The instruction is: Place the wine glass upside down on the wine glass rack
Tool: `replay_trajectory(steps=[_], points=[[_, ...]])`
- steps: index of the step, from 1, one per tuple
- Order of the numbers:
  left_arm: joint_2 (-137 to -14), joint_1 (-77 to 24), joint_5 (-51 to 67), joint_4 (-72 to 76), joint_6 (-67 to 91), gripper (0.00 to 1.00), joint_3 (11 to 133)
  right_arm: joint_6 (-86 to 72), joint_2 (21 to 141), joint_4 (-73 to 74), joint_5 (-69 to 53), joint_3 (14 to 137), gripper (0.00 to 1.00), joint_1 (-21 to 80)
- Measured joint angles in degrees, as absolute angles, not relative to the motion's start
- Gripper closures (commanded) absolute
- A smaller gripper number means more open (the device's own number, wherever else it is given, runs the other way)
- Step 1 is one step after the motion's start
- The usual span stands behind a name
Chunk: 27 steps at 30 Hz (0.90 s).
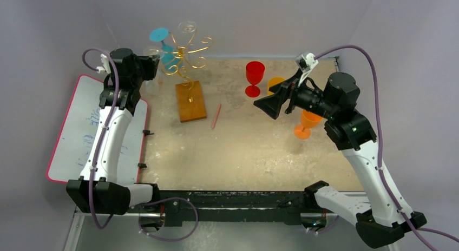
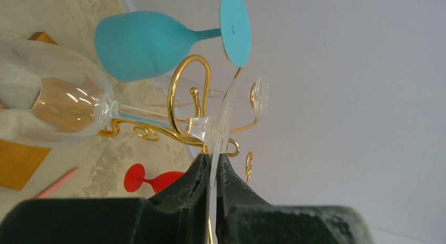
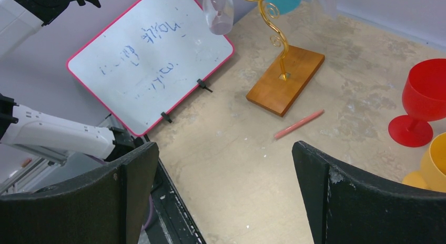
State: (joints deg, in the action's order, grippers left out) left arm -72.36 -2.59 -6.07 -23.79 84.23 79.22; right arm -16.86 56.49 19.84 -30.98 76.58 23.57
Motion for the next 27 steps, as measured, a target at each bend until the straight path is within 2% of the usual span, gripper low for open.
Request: replay_trajectory(steps=[21, 27], points=[[-72.07, -2.5, -6.17, -25.61, 81.89, 0.86, 78.11, -15.57, 56.49, 20.95, -29.23, 76.58, 0.0, 23.57], [-71.88, -2.48, -5.96, -25.87, 81.8, 0.79, 77.89, -15.09, 56.49, 21.17, -27.92, 76.58, 0.0, 23.57]])
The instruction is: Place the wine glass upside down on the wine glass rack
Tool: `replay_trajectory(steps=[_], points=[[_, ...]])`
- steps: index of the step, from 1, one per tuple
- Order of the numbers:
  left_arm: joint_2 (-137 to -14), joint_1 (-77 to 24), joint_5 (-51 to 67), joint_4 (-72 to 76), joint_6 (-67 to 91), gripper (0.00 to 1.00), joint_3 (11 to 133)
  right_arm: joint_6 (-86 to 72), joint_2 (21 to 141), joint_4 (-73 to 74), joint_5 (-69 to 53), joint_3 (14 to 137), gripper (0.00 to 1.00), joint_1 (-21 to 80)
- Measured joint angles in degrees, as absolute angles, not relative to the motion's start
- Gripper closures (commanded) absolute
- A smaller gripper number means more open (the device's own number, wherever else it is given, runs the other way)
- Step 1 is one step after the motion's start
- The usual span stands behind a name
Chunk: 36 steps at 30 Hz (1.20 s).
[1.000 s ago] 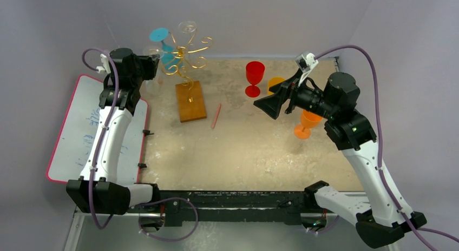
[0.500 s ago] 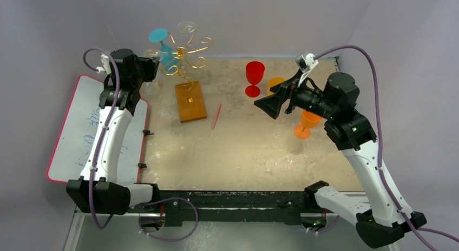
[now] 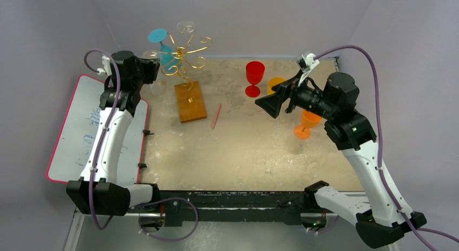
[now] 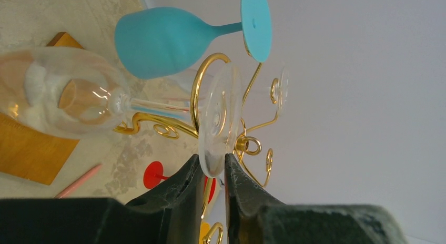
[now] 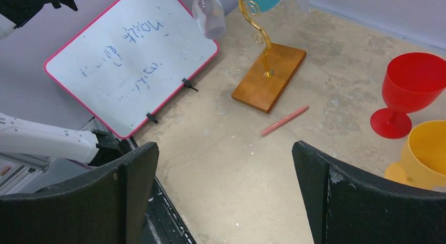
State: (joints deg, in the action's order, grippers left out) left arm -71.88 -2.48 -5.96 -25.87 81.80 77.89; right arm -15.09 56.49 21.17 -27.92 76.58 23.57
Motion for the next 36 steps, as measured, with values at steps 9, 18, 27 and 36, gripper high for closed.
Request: replay_trajectory(steps=[9, 18, 27, 36], points=[[-70.26, -2.48, -5.87, -27.51, 79.85, 0.68, 77.89, -15.59, 56.75, 20.91, -27.49, 74.72, 0.0, 23.57], [-68.84, -2.48, -7.81, -31.48, 75.33, 0.44, 77.93, -16.56, 57.36, 22.96, -19.77, 75.29, 0.0, 23.59], [-65.91, -2.48, -14.98, -36.21, 63.48, 0.31, 81.25, -18.13, 59.59, 27.77, -10.37, 76.58, 0.0, 23.59], [-60.58, -2.5, -9.5, -32.97, 41.5, 0.3, 81.28, -23.75, 59.61, 33.34, 5.65, 76.86, 0.0, 23.62]])
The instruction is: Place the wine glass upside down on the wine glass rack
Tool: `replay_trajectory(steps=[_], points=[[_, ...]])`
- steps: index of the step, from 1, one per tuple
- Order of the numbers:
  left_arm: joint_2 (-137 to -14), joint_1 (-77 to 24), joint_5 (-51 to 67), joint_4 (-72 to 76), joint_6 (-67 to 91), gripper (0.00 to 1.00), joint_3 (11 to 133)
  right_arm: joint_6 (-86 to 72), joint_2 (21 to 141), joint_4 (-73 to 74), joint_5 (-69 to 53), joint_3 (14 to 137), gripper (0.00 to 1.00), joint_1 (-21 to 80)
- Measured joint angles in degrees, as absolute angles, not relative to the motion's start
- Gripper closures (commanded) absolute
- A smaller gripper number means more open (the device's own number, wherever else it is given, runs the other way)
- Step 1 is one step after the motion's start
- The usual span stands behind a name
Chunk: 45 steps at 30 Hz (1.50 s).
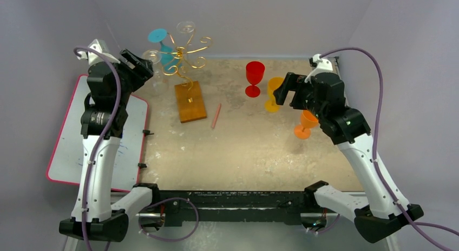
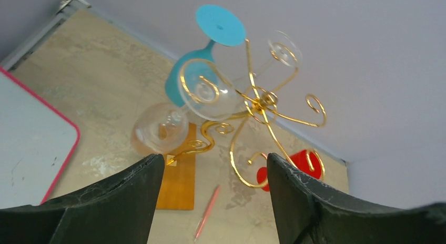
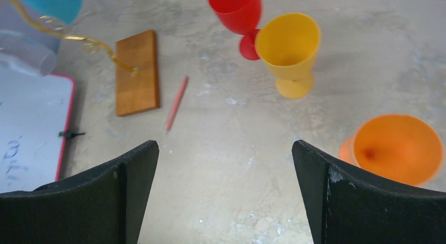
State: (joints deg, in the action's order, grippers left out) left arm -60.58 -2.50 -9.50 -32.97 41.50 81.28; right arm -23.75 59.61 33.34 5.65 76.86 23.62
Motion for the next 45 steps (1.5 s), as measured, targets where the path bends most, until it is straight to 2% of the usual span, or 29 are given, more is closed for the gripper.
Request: replay_trajectory(steps=[8, 10, 12, 13, 14, 20, 29, 34, 39, 42, 45], points=[[-57.36, -2.79, 11.33, -20.32, 34.65, 0.31, 73.12, -28.53, 59.99, 40.53, 20.08, 75.79, 0.0, 23.29], [-57.71, -3.14, 16.84, -16.71, 34.85, 0.31, 70.91, -29.02, 61.06, 41.67, 22.83, 75.48, 0.04, 22.68], [-57.95, -3.64, 21.45, -13.65, 35.27, 0.31, 69.28, -28.69, 62.02, 41.87, 24.23, 74.59, 0.16, 21.47], [-57.98, -3.95, 23.59, -12.23, 35.53, 0.31, 68.62, -28.23, 62.48, 41.89, 24.53, 73.91, 0.3, 20.49], [-57.98, -4.05, 25.43, -11.0, 35.97, 0.31, 68.2, -27.49, 62.96, 41.82, 24.58, 73.17, 0.36, 19.35], [-57.89, -5.41, 32.38, -5.17, 37.91, 0.31, 67.59, -23.99, 64.77, 40.07, 24.1, 69.25, 0.58, 13.74], [-58.59, -6.17, 34.3, -3.86, 38.33, 0.31, 67.64, -22.2, 66.63, 35.57, 22.81, 63.64, 0.66, 13.08], [-59.22, -6.22, 34.33, -3.99, 38.28, 0.31, 67.77, -21.58, 67.26, 34.81, 23.03, 62.22, 0.74, 13.06], [-59.27, -6.42, 34.33, -4.43, 37.93, 0.31, 68.53, -21.06, 67.26, 33.3, 22.85, 61.6, 0.75, 13.06], [-59.24, -6.46, 34.3, -4.95, 37.67, 0.31, 69.14, -20.86, 67.57, 32.73, 22.79, 61.23, 0.72, 13.06], [-59.24, -6.46, 34.3, -5.37, 37.23, 0.31, 69.32, -20.58, 68.34, 32.56, 22.74, 60.99, 0.76, 13.06]])
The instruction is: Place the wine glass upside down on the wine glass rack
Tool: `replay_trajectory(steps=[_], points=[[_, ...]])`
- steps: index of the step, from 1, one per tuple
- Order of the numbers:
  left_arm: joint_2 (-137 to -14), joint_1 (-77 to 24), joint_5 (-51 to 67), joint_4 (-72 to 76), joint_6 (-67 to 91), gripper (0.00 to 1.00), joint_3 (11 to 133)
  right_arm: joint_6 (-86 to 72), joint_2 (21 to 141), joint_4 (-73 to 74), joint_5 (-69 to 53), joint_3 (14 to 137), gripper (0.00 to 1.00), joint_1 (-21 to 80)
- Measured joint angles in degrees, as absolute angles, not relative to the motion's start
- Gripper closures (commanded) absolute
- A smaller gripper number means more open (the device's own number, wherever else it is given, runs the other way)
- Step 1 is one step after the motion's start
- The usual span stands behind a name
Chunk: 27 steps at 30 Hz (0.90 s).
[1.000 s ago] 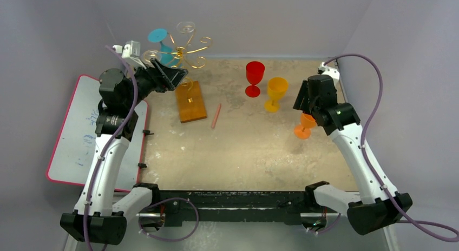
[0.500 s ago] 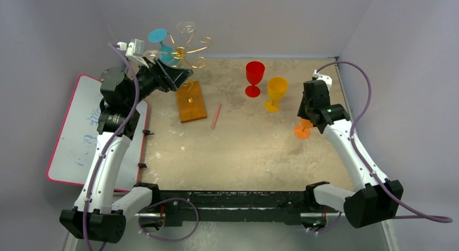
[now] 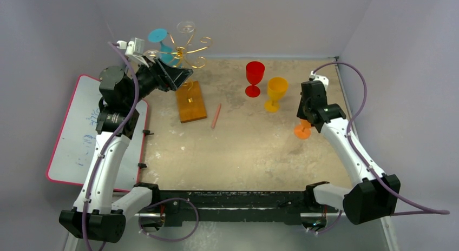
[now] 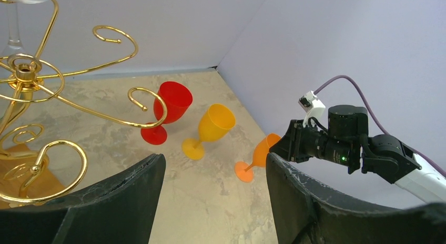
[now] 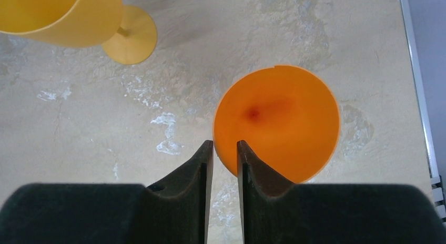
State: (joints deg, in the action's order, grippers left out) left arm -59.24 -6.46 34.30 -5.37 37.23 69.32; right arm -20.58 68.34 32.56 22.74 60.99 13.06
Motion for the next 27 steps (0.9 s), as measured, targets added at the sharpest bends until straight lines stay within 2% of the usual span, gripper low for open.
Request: replay_trajectory(steps=[4, 11, 20, 27], points=[[-59.24, -6.46, 34.28, -5.63, 36.77, 0.31, 69.34, -20.14, 69.38, 32.49, 22.06, 60.8, 0.82, 13.06], [-59.29, -6.46, 34.22, -5.72, 36.32, 0.32, 70.13, -18.9, 69.38, 32.45, 21.5, 60.73, 1.0, 13.06], [-60.18, -6.46, 33.93, -7.51, 33.63, 0.33, 72.71, -17.45, 68.6, 33.45, 19.79, 61.17, 1.0, 13.06], [-60.86, -6.46, 33.78, -8.67, 32.32, 0.34, 72.93, -15.11, 65.73, 36.53, 13.93, 66.72, 1.0, 13.06]])
